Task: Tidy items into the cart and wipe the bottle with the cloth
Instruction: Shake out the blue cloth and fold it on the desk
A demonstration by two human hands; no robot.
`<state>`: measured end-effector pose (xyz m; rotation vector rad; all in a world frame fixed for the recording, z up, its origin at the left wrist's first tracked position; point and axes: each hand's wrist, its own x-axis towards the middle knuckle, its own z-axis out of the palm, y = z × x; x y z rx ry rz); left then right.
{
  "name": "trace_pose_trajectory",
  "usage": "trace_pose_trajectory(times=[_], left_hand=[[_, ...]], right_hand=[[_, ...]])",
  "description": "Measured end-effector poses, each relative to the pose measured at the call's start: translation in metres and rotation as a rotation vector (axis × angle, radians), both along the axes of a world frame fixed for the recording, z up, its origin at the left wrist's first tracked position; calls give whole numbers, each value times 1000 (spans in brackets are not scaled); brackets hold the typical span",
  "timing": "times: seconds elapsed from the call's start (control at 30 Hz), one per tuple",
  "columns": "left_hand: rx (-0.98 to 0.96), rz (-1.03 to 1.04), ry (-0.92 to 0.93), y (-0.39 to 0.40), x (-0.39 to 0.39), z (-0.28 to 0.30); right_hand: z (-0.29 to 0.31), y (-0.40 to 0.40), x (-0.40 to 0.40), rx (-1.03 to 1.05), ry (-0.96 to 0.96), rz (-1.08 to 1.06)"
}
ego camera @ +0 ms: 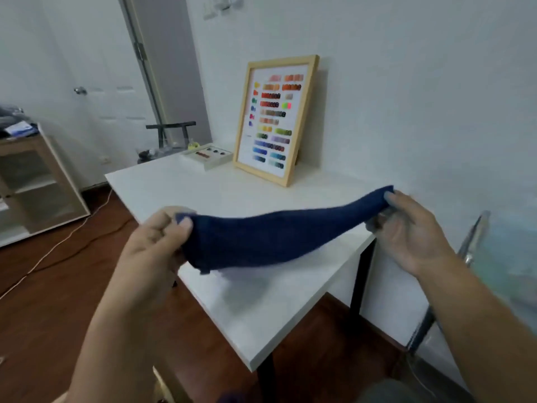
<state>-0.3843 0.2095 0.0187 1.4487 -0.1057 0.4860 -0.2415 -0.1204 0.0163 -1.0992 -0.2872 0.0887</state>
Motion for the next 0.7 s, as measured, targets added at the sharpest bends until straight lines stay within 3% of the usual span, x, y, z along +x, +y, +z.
trace_pose_trajectory(times=[0.1, 0.2, 0.33, 0.47, 0.7], left_hand=[[-74, -178, 221, -11, -29, -41], [-130, -164, 339, -13, -38, -53], [-36, 191, 387, -10, -12, -60], [187, 654, 385, -10, 33, -79], [377, 856, 439, -3, 76, -95]], right_hand=[[-48, -24, -15, -120, -28, -49], [-62, -30, -19, -218, -54, -88], [-63, -8, 0, -557, -82, -139], [-61, 21, 40, -694, -119, -172], [-73, 64, 100, -1084, -122, -245]])
